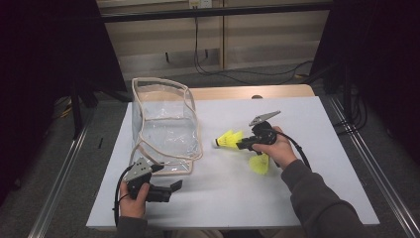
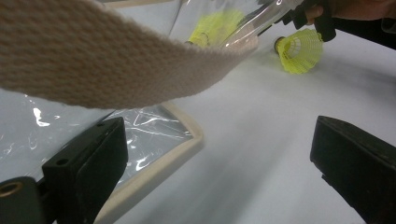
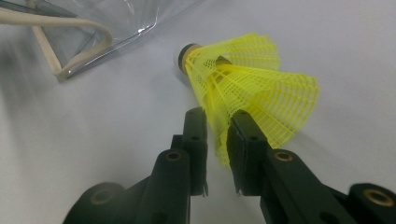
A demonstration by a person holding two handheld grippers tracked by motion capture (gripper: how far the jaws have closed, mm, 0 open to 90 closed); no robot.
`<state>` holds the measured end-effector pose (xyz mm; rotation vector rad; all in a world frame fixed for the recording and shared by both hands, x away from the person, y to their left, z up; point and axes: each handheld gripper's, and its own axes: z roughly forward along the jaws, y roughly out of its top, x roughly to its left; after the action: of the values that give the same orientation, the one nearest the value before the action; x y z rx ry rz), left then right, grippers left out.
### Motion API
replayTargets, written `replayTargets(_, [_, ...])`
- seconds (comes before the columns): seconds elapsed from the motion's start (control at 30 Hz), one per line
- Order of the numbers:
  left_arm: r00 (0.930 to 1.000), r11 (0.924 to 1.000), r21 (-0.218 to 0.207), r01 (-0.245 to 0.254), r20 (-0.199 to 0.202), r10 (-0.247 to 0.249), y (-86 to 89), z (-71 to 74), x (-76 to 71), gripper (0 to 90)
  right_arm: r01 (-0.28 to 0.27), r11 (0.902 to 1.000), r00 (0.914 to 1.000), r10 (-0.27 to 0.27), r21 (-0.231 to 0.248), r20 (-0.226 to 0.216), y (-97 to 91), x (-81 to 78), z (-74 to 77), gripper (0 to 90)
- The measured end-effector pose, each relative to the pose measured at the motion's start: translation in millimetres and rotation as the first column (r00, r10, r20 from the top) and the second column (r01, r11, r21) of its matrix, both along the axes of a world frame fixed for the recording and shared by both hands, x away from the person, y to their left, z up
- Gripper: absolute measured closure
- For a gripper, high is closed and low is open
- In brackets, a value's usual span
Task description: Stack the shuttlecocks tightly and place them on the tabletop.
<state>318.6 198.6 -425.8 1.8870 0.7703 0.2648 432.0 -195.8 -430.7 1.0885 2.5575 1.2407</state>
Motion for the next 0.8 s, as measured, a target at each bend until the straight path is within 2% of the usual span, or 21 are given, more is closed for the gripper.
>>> replayTargets(0.17, [1.0000, 1.0000, 0.000, 0.000, 0.000, 0.000, 0.0, 0.0, 0.0, 4.1, -0.001, 1.0000, 1.0000, 0.001, 0.003, -0.009, -0.6, -0.3, -0.2, 79.3])
replayTargets(0.4, [1.0000, 1.0000, 0.000, 0.000, 0.000, 0.000, -0.1, -0.1, 0.0, 4.1, -0.018, 0.9998, 0.9997, 0.018, 0.010, -0.016, -1.1, -0.8, 0.2, 86.5])
replayTargets(0.8, [1.0000, 1.0000, 0.001, 0.000, 0.000, 0.000, 0.0, 0.0, 0.0, 4.1, -0.038, 0.9992, 0.9992, 0.038, 0.015, -0.010, 0.5, -1.8, 0.5, 88.3])
